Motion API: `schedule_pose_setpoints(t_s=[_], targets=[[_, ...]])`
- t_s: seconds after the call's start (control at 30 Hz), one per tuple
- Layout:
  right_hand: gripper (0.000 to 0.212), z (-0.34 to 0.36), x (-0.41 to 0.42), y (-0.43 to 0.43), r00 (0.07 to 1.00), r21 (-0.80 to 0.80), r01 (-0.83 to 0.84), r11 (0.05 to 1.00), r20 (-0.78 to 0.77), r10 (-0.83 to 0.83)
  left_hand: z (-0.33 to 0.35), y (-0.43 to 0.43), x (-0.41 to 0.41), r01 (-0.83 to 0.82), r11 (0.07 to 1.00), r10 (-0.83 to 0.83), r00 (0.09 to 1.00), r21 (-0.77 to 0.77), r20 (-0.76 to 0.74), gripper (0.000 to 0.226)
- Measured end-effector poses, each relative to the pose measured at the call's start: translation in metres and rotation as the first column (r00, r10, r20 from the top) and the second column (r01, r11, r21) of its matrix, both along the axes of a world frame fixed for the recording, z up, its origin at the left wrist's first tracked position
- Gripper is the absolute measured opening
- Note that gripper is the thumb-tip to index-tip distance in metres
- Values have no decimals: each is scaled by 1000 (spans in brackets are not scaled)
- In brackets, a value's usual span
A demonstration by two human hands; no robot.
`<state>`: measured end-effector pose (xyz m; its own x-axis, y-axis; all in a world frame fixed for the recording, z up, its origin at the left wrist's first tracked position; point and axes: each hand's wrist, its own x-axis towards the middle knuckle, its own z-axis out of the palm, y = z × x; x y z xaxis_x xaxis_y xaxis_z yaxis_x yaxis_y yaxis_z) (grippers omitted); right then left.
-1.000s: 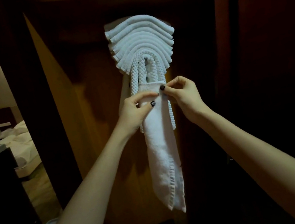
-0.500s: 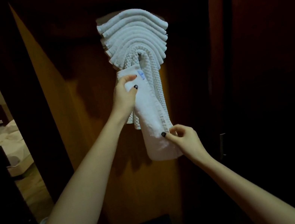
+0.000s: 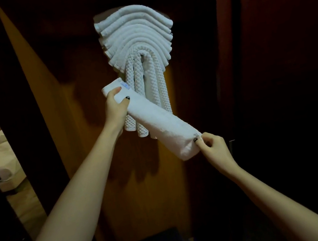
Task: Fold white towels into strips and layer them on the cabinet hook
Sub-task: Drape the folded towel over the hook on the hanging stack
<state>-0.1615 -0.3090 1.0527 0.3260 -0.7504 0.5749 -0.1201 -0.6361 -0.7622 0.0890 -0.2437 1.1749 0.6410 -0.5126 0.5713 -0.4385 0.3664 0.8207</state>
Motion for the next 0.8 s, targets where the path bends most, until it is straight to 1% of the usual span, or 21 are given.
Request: schedule_pose_setpoints(t_s=[0.13,0.27,0.37,0.47,0.57,0.67,0.73,0.8], targets=[[40,11,-12,0,998,-11,-19,1000,52,20,-12,-2,7,55,998,-53,995,13,-84,46],[41,14,-18,5,994,-14,15,1000,113,-13,-20,-5,7,93,996,-94,989,-11,-115,48],[39,14,-20,9,989,36,7,999,147,-12,-23,-4,8,96,995,-97,988,-14,-117,48],[36,13,-21,11,990,71,-17,997,142,7,-28,-1,9,106,994,-106,988,-7,-112,48],[32,13,-22,13,993,150,-90,985,90,77,-30,2,9,149,989,-150,975,-17,-162,49],[31,11,-21,17,988,206,-152,967,47,145,-23,8,6,213,973,-229,939,-93,-255,48],[26,6,-20,18,978,274,-204,940,88,187,-16,12,3,249,958,-280,920,-142,-274,46],[16,3,-20,19,953,387,-304,870,128,276,-8,16,0,279,946,-316,909,-167,-270,45]])
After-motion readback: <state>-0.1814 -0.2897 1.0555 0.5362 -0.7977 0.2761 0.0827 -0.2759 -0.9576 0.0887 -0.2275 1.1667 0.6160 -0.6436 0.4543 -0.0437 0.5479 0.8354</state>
